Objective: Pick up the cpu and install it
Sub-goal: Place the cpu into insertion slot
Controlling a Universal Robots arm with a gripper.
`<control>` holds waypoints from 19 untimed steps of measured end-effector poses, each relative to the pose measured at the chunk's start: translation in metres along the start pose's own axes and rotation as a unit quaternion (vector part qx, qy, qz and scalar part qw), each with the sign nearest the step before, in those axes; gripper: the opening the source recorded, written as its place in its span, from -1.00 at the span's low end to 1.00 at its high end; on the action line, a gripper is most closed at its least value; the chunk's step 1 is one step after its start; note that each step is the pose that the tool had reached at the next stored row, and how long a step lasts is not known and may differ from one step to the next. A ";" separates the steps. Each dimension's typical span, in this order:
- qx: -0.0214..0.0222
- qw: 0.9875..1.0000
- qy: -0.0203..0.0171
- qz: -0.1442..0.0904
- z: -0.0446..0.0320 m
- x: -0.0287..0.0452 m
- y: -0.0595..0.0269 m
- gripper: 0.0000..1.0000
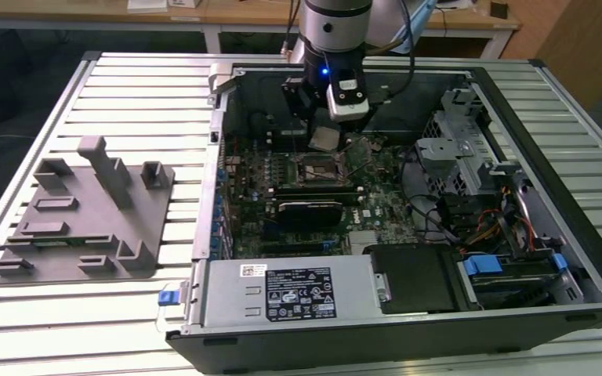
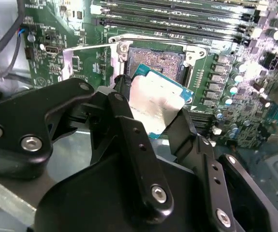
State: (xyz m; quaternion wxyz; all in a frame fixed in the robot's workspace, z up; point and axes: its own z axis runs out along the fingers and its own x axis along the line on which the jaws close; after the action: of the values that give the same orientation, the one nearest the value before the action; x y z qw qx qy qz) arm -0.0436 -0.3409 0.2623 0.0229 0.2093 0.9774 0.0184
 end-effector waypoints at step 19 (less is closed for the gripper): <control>0.004 0.994 -0.005 0.110 0.0000 0.0000 0.0000 0.09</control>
State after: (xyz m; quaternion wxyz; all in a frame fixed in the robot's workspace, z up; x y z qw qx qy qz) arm -0.0436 -0.3409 0.2623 0.0248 0.3162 0.9482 0.0155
